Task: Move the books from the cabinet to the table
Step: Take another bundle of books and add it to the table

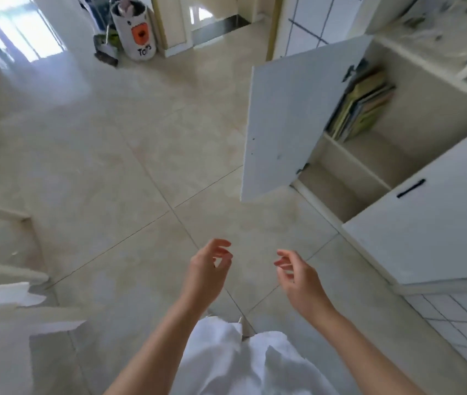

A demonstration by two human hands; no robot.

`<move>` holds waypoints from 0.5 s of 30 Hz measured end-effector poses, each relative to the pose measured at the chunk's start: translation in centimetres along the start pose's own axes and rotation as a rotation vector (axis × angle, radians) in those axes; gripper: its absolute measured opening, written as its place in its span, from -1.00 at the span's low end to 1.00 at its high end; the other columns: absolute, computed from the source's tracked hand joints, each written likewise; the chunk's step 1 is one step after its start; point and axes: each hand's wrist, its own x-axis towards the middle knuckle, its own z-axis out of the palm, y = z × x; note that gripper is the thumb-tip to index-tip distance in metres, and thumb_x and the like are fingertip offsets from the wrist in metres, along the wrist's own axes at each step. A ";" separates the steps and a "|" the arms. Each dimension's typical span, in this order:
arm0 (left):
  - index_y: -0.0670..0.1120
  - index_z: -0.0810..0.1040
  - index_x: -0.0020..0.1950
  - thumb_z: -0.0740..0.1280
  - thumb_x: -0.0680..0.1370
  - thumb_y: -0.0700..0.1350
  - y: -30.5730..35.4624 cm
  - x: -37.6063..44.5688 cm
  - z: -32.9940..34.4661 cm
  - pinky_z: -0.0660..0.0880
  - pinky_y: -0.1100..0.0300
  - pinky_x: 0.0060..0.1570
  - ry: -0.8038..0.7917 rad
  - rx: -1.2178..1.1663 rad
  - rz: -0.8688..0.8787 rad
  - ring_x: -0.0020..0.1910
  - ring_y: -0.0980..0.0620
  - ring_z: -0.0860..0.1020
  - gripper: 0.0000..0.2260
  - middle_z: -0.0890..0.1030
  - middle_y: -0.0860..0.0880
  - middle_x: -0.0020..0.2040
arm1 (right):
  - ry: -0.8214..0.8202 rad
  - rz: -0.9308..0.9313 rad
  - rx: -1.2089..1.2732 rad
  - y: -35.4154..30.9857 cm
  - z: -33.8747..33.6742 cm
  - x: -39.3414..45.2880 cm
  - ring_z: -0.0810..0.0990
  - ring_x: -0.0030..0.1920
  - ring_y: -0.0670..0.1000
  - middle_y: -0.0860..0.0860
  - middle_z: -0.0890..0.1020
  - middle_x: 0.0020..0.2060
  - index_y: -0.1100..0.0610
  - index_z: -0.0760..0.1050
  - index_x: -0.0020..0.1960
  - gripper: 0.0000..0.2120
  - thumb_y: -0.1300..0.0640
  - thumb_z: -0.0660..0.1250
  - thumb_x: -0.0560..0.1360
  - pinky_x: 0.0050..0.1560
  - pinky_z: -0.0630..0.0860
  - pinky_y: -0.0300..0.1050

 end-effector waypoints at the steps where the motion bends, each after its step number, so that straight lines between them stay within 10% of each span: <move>1: 0.18 0.50 -0.08 0.36 0.51 -0.27 0.8 1.1 1.2 0.50 0.21 -0.06 -0.046 0.018 0.013 -0.12 0.17 0.60 -0.70 0.66 0.05 -0.15 | 0.035 0.022 0.019 0.7 -1.1 0.4 0.57 0.00 -0.05 -0.01 0.60 -0.02 0.14 0.45 0.25 -0.72 0.25 0.24 0.55 0.10 0.53 -0.11; 15: 0.09 0.52 -0.01 0.29 0.51 -0.29 11.1 19.5 13.7 0.49 0.25 0.02 -0.438 0.202 0.172 -0.08 0.16 0.60 -0.74 0.64 0.16 -0.22 | 0.380 0.189 0.126 4.5 -14.1 13.5 0.57 0.00 -0.07 -0.03 0.60 -0.03 0.15 0.47 0.24 -0.74 0.23 0.26 0.55 0.12 0.55 -0.08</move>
